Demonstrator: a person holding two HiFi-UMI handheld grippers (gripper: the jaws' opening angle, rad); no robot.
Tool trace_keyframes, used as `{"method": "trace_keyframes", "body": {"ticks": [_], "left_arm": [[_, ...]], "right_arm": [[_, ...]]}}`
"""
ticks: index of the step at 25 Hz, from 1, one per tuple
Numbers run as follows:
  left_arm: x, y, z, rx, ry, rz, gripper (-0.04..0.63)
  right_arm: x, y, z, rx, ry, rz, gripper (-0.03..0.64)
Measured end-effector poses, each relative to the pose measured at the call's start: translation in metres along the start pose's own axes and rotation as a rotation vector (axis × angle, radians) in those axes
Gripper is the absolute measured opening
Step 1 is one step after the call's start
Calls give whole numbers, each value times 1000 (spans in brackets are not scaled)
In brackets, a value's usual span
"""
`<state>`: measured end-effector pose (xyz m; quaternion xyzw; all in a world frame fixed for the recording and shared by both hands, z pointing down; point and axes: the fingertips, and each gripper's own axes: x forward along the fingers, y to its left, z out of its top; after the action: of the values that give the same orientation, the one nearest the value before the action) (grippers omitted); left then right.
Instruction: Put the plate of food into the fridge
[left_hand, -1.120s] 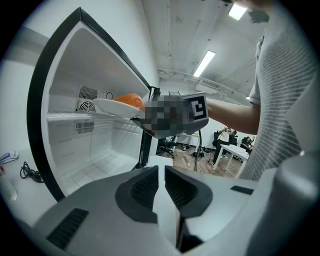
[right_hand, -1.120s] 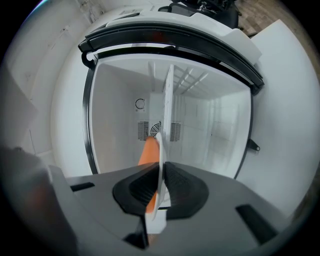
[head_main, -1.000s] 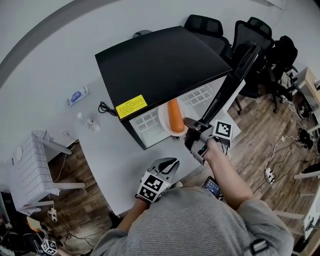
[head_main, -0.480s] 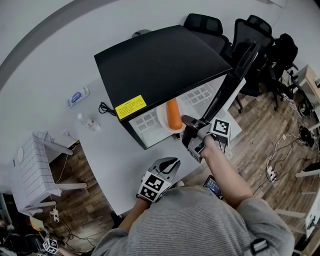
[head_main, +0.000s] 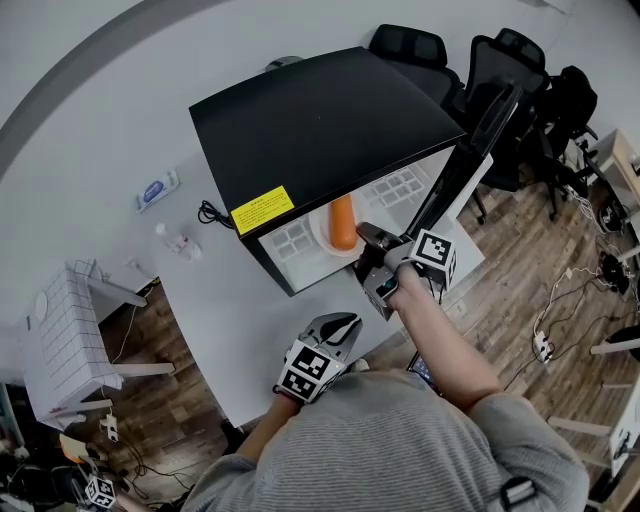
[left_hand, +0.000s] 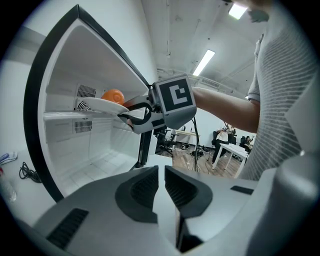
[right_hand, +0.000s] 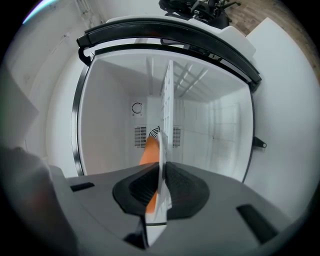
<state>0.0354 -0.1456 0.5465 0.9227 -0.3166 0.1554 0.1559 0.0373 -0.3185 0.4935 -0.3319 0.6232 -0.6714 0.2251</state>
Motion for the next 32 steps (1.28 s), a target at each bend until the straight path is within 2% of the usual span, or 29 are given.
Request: {"method": "trace_keyframes", "body": {"ticks": [11,16,22,25,28,32], "left_arm": [[1,-2,-2,2,7,-3,46],[0,-2,-4,1,12,-1,46],[-1,-5,-6,6,14,-6,46],[-1,-4,-7,9,16,-8,46],[0,-6,-6,10,22,-14,46],[0,-8,-7,14,25,-21,46]], "right_arm": [[13,-2,4,-33,-114,-72,31],[13,-2,4,-56,-135,-81,32],[13,1,2,-148,-135,-69,32],[14,3,3,-162,-132,-56,35],[14,7,2,-192,-133,-46,63],[14,10,2,-283,-125,-45,66]]}}
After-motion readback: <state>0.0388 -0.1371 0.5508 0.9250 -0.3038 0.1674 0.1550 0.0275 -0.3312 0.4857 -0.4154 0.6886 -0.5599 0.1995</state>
